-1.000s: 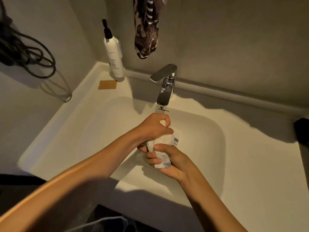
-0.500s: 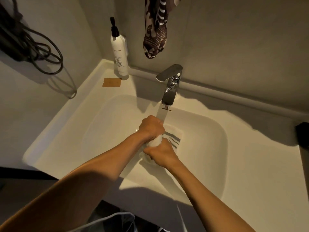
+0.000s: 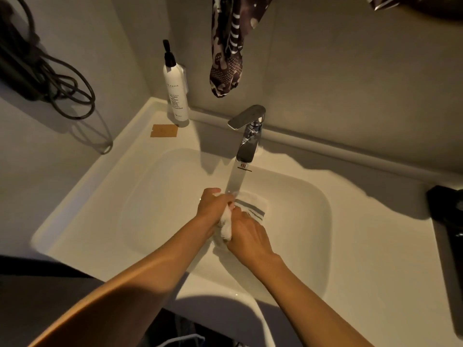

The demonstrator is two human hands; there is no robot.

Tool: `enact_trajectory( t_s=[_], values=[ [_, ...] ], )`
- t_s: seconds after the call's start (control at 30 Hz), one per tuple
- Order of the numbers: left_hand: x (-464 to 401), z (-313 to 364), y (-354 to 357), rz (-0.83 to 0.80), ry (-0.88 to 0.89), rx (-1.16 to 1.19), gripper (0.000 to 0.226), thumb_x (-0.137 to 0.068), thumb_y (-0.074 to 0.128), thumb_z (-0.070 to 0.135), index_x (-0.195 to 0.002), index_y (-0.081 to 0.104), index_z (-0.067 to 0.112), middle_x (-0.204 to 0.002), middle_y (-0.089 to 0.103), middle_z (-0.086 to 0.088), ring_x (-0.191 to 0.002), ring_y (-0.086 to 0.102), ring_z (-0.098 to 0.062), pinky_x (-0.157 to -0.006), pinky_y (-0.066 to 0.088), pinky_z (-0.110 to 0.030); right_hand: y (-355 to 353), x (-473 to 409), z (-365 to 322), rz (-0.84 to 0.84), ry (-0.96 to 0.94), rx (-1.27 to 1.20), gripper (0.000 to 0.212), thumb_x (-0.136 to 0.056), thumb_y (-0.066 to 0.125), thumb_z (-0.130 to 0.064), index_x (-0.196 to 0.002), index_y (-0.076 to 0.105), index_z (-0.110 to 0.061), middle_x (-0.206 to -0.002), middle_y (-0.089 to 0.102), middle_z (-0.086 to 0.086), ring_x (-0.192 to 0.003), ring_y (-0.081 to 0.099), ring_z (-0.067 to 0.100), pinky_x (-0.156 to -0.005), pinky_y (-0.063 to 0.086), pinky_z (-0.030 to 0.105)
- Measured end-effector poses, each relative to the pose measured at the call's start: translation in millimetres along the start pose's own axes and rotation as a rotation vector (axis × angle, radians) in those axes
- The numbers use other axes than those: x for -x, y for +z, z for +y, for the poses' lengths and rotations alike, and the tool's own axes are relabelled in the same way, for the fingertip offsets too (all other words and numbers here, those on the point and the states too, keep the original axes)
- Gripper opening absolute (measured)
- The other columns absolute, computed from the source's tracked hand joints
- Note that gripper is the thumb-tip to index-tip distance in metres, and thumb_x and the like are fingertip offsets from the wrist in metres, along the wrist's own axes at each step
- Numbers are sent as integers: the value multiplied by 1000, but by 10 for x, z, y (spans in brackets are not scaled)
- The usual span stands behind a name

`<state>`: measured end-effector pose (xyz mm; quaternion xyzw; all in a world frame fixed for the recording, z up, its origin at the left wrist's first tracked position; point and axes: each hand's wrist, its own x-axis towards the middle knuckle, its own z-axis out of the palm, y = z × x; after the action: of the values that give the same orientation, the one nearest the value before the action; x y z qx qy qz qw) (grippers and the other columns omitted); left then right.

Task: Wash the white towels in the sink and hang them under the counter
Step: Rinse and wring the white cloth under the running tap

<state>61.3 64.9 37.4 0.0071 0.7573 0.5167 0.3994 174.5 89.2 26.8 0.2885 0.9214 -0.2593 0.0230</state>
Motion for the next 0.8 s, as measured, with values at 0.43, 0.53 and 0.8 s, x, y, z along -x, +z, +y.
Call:
enact_trajectory(
  t_s=[0.43, 0.53, 0.8],
  values=[
    [113, -74, -183, -151, -209, 691, 9, -80, 62, 2, -79, 54, 5, -68, 60, -17, -60, 66, -28, -69, 61, -39, -507, 230, 112, 159, 317, -1237, 57, -80, 68, -36, -129, 53, -12, -115, 62, -1, -110, 60, 23, -84, 53, 27],
    [202, 164, -133, -263, -165, 677, 17, -84, 63, 11, -70, 52, 10, -52, 56, -6, -43, 57, -19, -58, 57, -31, -488, 180, 277, -115, 758, -1905, 74, -86, 49, -69, -107, 73, -3, -112, 72, 19, -108, 64, 41, -94, 51, 54],
    [245, 575, 16, -580, -34, 327, 33, -93, 57, 33, -65, 57, 14, -63, 59, -8, -50, 56, -19, -51, 43, -24, -183, 102, 130, -702, 326, -2447, 103, -67, 71, -72, -142, 51, -3, -145, 47, 31, -126, 47, 60, -103, 38, 69]
  ],
)
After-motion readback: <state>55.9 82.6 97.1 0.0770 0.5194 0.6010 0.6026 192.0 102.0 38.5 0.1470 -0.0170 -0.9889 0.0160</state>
